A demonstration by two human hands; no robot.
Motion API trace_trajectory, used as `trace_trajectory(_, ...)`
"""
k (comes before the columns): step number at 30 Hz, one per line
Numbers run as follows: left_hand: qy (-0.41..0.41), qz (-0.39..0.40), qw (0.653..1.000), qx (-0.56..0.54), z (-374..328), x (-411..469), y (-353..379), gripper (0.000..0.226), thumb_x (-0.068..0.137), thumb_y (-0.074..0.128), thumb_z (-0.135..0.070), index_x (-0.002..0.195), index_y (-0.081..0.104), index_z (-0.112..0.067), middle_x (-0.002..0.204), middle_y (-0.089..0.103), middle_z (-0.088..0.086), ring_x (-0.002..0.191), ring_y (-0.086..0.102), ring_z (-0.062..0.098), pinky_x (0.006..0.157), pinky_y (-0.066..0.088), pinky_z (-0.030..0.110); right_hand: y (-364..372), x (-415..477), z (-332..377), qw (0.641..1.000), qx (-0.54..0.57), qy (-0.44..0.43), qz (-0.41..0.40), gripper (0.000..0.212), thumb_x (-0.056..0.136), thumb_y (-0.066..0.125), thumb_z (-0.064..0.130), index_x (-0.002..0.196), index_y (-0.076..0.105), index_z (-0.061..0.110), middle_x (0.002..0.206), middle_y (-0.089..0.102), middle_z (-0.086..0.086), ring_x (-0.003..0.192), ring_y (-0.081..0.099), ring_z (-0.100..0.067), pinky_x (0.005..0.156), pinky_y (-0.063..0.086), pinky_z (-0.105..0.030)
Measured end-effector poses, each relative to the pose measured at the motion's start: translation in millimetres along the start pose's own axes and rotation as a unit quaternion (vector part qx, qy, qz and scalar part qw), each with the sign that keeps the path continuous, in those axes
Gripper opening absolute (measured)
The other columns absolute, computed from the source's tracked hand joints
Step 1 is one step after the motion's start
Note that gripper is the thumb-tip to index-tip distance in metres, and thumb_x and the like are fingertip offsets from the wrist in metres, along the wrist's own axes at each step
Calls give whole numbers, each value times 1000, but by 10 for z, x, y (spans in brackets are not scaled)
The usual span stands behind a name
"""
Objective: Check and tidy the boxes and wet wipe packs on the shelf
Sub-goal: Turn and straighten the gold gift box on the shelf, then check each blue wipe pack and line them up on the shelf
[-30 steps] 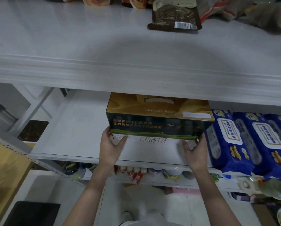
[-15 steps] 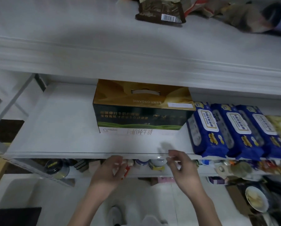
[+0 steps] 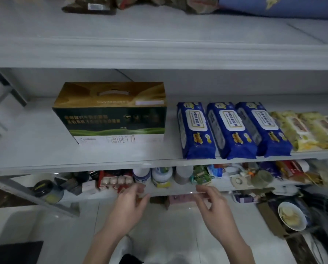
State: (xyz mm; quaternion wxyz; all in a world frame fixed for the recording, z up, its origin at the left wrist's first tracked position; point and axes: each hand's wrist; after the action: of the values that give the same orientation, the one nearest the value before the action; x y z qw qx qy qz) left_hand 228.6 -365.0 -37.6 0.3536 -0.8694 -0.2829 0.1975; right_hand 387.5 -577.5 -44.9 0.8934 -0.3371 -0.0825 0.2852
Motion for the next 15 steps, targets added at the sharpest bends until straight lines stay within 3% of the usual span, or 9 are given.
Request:
trace_trajectory(6,-2,27,999,-30,-601,-325,572,26,95,62,-45,114,63,-28,107,67,-16,103,65,3,91,53,29,-512,-329,-628,999,7,34,-9,18,98,68,25,116,69,27,111,69,10,98,66,-2,81,54,-29)
trace_trajectory(9,-5,30,999,-19,-787,-411,682,25,96,60,-44,116,62,-29,109,66,-17,102,62,0,86,51,22,-670,-345,-772,999,15,37,-7,17,97,70,22,113,69,27,108,70,9,97,68,-6,76,49,-25)
trace_trajectory(15,-37,3,999,-28,-859,-286,719,27,95,60,-49,117,60,-34,110,65,-22,103,64,-2,85,55,31,-821,-27,-808,1000,15,9,9,21,98,68,21,119,70,22,109,67,15,100,65,-6,88,51,-27)
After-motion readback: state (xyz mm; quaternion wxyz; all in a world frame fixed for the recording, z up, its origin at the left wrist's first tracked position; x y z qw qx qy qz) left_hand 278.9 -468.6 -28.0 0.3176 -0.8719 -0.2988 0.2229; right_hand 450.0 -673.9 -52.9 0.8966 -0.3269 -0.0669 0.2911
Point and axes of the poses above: each hand's wrist, its own x-axis towards the middle knuckle, its own y-axis out of the palm, z = x × y
